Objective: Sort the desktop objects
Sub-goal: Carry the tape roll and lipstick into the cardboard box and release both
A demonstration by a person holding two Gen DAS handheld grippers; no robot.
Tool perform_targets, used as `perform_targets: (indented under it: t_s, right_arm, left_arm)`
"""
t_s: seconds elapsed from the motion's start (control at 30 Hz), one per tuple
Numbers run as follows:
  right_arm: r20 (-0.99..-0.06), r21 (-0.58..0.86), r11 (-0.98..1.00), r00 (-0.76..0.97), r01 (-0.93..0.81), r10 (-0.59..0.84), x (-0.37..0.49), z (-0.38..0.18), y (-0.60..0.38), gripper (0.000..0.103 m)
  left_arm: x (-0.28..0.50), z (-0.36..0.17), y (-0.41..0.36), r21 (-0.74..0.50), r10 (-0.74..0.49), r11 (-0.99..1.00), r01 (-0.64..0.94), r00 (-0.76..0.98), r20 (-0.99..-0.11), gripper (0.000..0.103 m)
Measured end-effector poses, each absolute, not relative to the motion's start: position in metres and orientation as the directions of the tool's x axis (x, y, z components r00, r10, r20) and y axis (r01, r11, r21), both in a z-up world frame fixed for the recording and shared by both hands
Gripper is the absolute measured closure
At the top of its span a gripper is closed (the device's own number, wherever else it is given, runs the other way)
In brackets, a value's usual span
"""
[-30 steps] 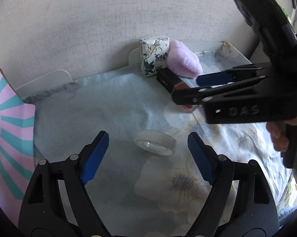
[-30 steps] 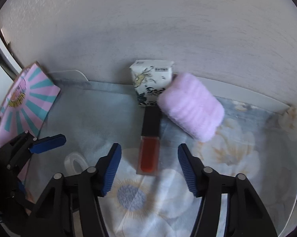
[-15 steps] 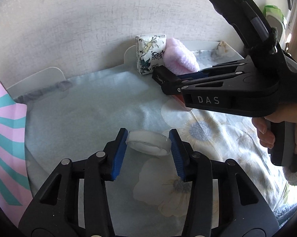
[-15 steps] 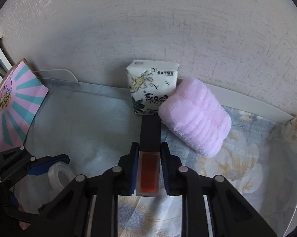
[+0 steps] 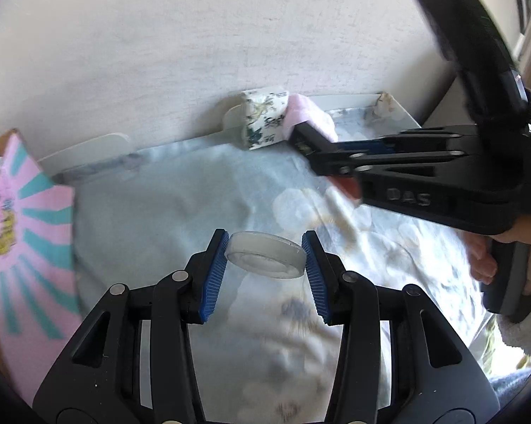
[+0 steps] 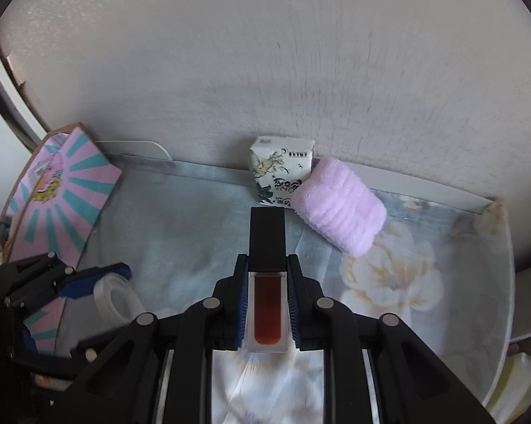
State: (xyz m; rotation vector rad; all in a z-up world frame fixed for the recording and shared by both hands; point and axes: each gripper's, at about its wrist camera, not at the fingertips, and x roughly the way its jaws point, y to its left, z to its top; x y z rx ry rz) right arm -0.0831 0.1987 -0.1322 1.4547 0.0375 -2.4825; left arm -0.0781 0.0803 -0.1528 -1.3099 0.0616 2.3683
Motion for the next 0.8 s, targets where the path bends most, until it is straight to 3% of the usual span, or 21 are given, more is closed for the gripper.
perform_targets:
  t_s: [0.13,0.33,0.8]
  right_arm:
    - [-0.855,0.106,-0.965,-0.474,0.240,-0.212,-0.077,-0.107,0.199,0.085]
    - [-0.840,0.090,-0.957,-0.496,0.275,-0.221,-0.079,-0.081,0.163,0.085]
    - [-0.779,0.122,-0.857,-0.487,0.500,-0.395,-0.095,-0.025,0.034,0.085]
  left_arm:
    - [-0.070,-0.127,0.068,-0.212,0.359,-0.915,-0.344,-0.453,-0.816,0.063]
    - [-0.058,-0.086,0.036,-0.188,0.323,-0.934,-0.304,-0.497,-0.805,0.063]
    - [-0.038,-0.024,-0.071,-0.109,0.195,-0.978,-0.175,-0.604,-0.773,0.063]
